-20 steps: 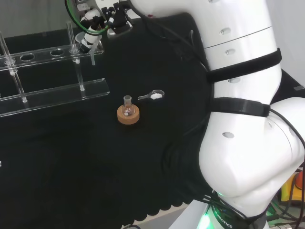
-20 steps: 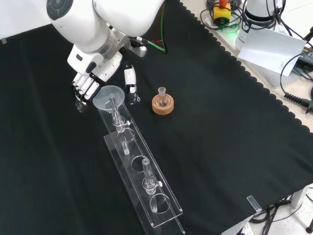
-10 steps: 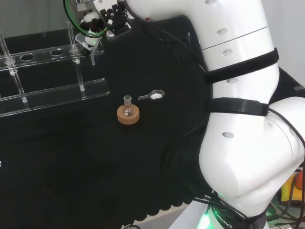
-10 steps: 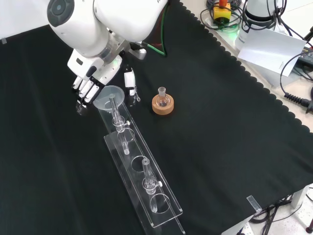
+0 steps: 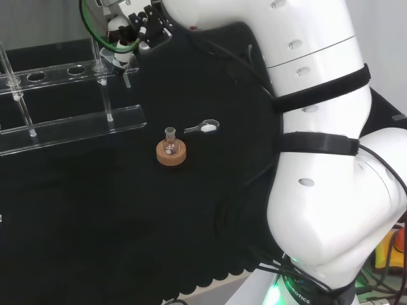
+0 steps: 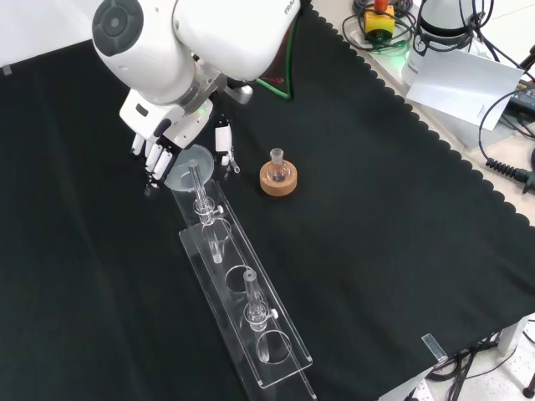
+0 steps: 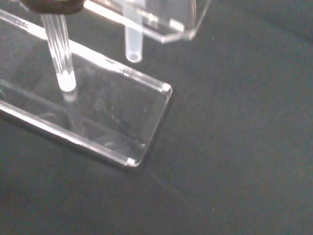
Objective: Pick up the funnel from the transparent funnel stand.
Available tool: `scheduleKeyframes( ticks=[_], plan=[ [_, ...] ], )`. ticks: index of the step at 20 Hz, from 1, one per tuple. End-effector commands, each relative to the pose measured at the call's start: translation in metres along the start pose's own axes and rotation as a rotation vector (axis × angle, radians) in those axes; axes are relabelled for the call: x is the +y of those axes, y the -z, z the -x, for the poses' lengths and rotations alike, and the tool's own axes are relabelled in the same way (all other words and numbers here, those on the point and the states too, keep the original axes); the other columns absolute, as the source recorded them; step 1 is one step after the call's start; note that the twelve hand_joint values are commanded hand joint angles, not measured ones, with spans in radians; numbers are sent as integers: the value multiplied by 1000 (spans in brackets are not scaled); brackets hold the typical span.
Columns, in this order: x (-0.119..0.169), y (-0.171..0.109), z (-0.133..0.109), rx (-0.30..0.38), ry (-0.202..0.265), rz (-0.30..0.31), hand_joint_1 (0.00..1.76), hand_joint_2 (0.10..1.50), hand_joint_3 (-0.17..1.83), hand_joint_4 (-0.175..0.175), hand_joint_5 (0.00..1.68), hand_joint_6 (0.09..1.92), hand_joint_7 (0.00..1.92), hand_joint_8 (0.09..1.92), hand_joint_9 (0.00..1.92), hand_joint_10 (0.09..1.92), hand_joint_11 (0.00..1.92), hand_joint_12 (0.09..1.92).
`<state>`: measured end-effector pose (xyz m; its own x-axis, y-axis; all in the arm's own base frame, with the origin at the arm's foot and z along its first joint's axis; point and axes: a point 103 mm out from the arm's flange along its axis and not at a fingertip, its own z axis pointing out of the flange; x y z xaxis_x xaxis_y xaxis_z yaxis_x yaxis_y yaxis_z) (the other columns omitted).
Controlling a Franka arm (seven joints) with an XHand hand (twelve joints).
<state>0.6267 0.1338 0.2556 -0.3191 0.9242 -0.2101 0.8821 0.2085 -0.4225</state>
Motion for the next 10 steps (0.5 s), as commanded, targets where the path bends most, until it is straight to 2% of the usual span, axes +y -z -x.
scheduleKeyframes(
  ticks=[1, 10],
  plan=[
    [-10, 21, 4, -71, -34, 60, 704, 809, 283, -52, 529, 87, 562, 699, 813, 577, 543, 1263],
    [-41, 57, 17, -80, -74, 121, 712, 787, 320, -54, 553, 98, 591, 700, 838, 565, 572, 1248]
  ],
)
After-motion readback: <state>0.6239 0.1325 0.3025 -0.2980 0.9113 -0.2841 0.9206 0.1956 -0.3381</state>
